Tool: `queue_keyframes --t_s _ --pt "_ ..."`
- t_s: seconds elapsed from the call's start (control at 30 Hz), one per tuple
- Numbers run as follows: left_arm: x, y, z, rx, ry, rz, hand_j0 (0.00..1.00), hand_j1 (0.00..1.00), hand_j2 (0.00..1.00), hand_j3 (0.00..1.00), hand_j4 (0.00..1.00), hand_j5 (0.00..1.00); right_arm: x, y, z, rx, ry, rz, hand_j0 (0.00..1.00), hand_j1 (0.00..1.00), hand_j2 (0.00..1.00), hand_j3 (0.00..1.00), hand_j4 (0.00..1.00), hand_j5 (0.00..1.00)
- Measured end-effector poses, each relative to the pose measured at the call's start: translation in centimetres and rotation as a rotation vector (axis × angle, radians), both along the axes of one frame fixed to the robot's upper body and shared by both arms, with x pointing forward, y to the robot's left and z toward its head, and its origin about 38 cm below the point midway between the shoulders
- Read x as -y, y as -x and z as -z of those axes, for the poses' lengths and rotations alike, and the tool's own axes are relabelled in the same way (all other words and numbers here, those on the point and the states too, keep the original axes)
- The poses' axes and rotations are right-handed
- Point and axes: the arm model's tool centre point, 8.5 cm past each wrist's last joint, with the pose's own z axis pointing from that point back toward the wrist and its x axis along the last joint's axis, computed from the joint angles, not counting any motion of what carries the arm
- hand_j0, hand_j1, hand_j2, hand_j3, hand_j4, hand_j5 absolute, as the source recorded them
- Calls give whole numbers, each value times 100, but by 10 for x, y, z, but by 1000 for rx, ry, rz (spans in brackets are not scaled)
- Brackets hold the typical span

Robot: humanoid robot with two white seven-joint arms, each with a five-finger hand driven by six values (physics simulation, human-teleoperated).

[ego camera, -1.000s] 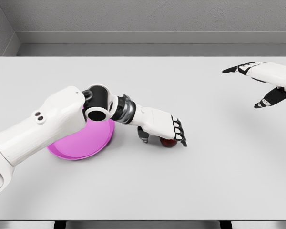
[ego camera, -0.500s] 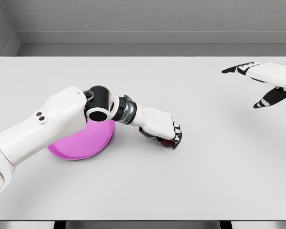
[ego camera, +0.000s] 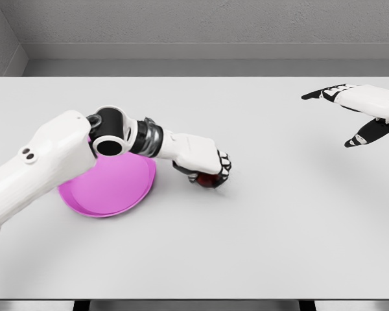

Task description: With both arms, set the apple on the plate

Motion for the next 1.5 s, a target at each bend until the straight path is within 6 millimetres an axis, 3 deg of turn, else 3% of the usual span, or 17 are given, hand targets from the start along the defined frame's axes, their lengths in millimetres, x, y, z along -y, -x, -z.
queue_keyframes --t_s 0.17,0.53,0.7,0.8,0.87,0.9,0.93,0.97,1.17,1.23,1.33,1.5 --pt "-32 -10 -18 -45 77 -74 11 11 11 11 11 11 0 0 0 -1 0 1 100 100 100 100 100 100" --pt "-118 -5 -57 -90 174 -192 12 12 12 12 12 12 1 0 0 -1 0 2 100 100 100 100 100 100" --pt "-150 0 -50 -101 138 -248 12 12 12 12 12 12 1 0 0 -1 0 3 100 100 100 100 100 100" --pt "-163 3 -36 -117 108 -279 15 15 15 15 15 15 1 0 0 -1 0 3 100 100 100 100 100 100" --pt "-169 3 -28 -123 91 -296 27 27 27 27 27 27 1 0 0 -1 0 3 100 100 100 100 100 100" --pt "-171 3 -27 -122 86 -301 49 49 49 49 49 49 1 0 0 -1 0 3 100 100 100 100 100 100" --pt "-172 2 -27 -120 84 -303 86 86 86 86 86 86 1 0 0 -1 0 3 100 100 100 100 100 100" --pt "-172 2 -27 -119 82 -305 100 100 100 100 100 100 1 0 0 -1 0 3 100 100 100 100 100 100" --pt "-180 0 -30 -110 84 -327 100 100 100 100 100 100 1 0 0 -1 0 3 100 100 100 100 100 100" --pt "-197 5 -18 -157 118 -379 100 100 100 100 100 100 1 0 0 -1 0 3 100 100 100 100 100 100" --pt "-224 -10 -35 -170 217 -479 100 100 100 100 100 100 1 0 0 -1 0 3 100 100 100 100 100 100" --pt "-271 -22 -36 -203 334 -640 100 100 100 100 100 100 1 0 0 -1 0 3 100 100 100 100 100 100"
